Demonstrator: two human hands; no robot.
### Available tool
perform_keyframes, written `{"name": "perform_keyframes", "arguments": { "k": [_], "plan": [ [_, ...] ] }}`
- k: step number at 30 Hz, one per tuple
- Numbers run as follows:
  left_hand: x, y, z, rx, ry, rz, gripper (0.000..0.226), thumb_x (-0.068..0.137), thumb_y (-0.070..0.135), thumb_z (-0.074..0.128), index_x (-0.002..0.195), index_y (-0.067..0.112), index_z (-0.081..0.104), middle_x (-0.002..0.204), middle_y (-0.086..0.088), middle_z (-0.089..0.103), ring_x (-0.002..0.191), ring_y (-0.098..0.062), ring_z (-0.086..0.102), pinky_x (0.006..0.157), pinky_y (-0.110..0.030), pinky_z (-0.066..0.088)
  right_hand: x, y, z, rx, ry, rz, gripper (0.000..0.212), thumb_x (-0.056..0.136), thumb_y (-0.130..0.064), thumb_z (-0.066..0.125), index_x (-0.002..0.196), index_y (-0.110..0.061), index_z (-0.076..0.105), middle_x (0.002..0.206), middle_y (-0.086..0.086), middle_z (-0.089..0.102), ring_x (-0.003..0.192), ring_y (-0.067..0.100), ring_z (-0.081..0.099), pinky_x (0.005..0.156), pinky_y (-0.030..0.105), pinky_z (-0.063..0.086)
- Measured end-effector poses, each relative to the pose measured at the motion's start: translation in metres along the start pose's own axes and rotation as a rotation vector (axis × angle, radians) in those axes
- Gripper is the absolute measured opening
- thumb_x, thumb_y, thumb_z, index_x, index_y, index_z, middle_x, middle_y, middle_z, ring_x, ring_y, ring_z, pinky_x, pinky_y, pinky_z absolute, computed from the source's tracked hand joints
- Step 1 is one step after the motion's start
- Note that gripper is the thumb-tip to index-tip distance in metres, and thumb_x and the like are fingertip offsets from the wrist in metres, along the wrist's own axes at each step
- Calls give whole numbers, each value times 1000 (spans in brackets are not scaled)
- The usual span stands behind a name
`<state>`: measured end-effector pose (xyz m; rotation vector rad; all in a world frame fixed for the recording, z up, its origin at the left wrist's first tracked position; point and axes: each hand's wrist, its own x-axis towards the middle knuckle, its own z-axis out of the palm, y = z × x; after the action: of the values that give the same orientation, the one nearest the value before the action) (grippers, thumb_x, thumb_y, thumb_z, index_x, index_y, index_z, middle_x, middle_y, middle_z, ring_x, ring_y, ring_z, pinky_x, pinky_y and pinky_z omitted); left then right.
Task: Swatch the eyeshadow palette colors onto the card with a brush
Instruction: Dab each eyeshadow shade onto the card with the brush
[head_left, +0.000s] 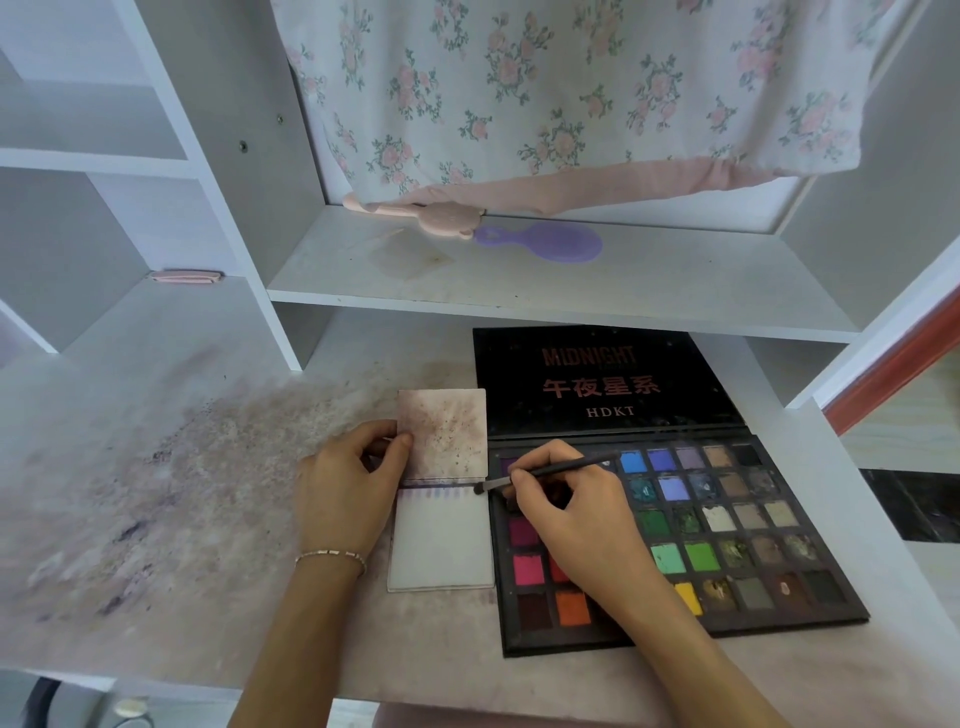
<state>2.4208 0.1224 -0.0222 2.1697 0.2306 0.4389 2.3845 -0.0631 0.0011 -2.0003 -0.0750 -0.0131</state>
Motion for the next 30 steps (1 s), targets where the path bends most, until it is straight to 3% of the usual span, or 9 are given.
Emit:
{"name": "perform_keyframes", "arguments": {
  "k": [4, 13, 16, 20, 25, 30],
  "plan": [
    [0, 1, -1, 14, -14, 0, 13, 81, 22, 65, 91, 19, 71, 71, 8, 63, 70, -14, 60, 76, -32, 50, -1, 1, 0, -1, -25, 8, 10, 86, -22, 56, 77, -26, 56, 72, 7, 68, 69, 22, 62, 61, 33, 51],
    [0, 3, -2, -8, -5, -4, 11, 79, 20, 67, 89, 17, 72, 68, 11, 61, 70, -15, 60, 76, -34, 50, 0, 0, -2, 111, 177, -80, 24, 89, -13, 53, 84, -36, 61, 74, -3, 67, 69, 13, 62, 63, 26, 51],
    [0, 2, -1, -9, -6, -6, 10, 79, 20, 67, 87, 17, 71, 67, 10, 61, 69, -17, 61, 75, -34, 50, -2, 0, -9, 173, 205, -77, 23, 90, -10, 49, 88, -29, 62, 78, -4, 68, 66, 18, 61, 61, 29, 51],
    [-2, 2, -1, -25, 11, -1, 7, 79, 20, 66, 84, 18, 71, 64, 9, 61, 66, -14, 59, 70, -28, 47, -7, 3, -21, 144, 208, -60, 21, 91, -11, 47, 84, -25, 60, 76, -6, 66, 66, 10, 60, 61, 22, 50],
    [-7, 5, -1, -80, 3, -33, 4, 79, 19, 66, 80, 19, 70, 61, 10, 60, 63, -11, 59, 63, -22, 43, -19, 9, -28, 61, 166, -34, 19, 90, -14, 46, 78, -24, 56, 70, -2, 61, 61, 20, 55, 57, 30, 47],
    [-17, 6, -2, -118, 4, -41, 9, 78, 19, 67, 73, 26, 66, 59, 15, 59, 58, -2, 55, 58, -13, 39, -22, 10, -29, 43, 127, -39, 19, 87, -8, 50, 78, -24, 56, 70, 1, 63, 64, 13, 58, 57, 20, 47]
  ]
}}
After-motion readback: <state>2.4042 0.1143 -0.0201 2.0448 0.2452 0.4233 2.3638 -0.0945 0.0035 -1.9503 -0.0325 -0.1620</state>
